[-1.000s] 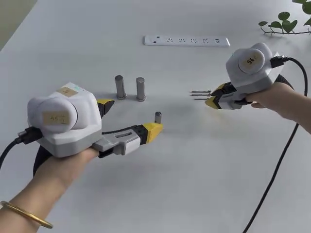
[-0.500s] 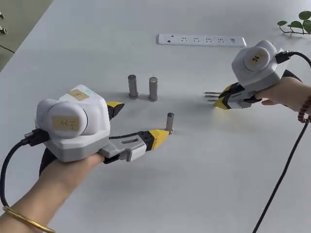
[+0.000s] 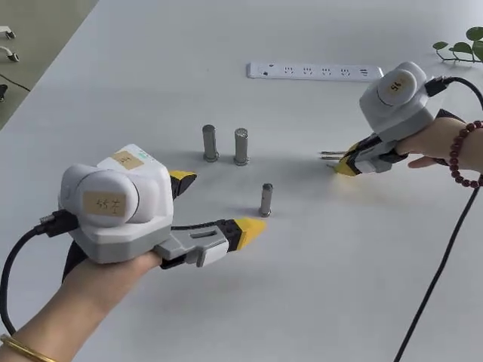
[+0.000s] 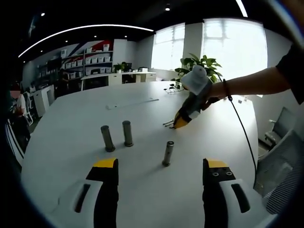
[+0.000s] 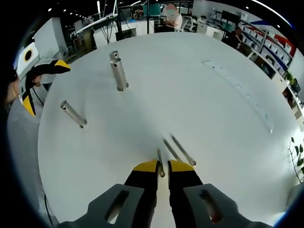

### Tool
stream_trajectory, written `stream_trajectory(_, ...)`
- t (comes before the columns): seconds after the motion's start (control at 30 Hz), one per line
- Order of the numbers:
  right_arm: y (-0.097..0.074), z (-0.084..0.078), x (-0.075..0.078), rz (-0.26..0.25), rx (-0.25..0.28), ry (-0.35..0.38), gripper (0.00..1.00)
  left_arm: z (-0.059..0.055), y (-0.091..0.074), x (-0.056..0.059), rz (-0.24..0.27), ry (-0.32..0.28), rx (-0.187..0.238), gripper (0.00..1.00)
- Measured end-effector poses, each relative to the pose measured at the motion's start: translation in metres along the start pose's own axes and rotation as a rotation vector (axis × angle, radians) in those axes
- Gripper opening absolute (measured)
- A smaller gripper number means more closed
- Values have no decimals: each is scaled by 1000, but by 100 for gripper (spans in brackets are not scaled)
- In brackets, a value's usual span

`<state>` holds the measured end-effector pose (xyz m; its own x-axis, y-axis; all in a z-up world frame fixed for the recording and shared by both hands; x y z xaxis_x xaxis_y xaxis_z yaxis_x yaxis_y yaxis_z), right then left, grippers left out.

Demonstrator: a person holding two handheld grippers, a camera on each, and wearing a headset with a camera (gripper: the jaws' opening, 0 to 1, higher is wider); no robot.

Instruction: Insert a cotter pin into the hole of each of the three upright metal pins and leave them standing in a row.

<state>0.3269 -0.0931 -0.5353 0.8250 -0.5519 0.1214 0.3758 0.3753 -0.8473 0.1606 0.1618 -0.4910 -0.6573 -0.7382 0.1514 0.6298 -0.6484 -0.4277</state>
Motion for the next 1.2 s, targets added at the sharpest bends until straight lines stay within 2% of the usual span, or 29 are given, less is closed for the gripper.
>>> stream_trajectory(0.07, 0, 0, 1, -23, -5, 1, 0, 0, 0, 0, -4, -1, -4, 71)
stream_trajectory(0.17, -1, 2, 1, -23, -19, 32, 0, 1, -1, 0, -6, 5, -7, 71)
stream_trajectory(0.37, -3, 2, 1, -21, -23, 26, 0, -1, -3, -1, -4, 4, -25, 70)
stream_trajectory(0.5, -1, 2, 5, -27, -26, 81, 0, -2, -6, 0, -11, -13, -34, 66)
stream_trajectory(0.57, -1, 2, 3, -33, -25, 66, 0, -3, -7, 0, -2, -7, -41, 65)
stream_trajectory(0.7, 0, 2, 1, -48, -19, -11, 0, -4, -9, 1, -8, -18, -48, 63)
stream_trajectory(0.8, -5, 6, -7, -44, 14, -69, 0, -3, -10, 2, -11, -22, -35, 62)
stream_trajectory(0.83, -6, 8, -10, -25, 35, -90, 0, -2, -10, 2, -15, -25, -33, 61)
stream_trajectory(0.87, -9, 10, -16, -6, 57, -119, 0, -2, -10, 2, -15, -24, -35, 60)
stream_trajectory(0.97, -16, 13, -29, -11, 57, -216, 0, 0, -9, -1, -11, -8, -57, 57)
stream_trajectory(1.07, -24, 18, -43, -10, 85, -303, 0, 6, -8, -2, -17, -1, -56, 56)
stream_trajectory(1.17, -33, 23, -56, -6, 113, -340, 0, 12, -8, -2, -21, 24, -65, 54)
stream_trajectory(1.2, -32, 25, -55, 0, 124, -364, 0, 13, -7, -2, -23, 24, -72, 53)
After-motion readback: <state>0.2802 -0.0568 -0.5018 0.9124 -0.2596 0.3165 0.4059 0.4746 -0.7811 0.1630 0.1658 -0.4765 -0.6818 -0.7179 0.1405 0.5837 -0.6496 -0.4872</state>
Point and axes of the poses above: the centre of the closed fingertips' face, and the gripper's own axes: y roughly forward along the fingers, x roughly to its right, z roughly out of its top, the point moved 9 cm from there along -y, roughly backward along the fingers, and after that the axes turned 6 degrees about -z, right-handed, at the moved point
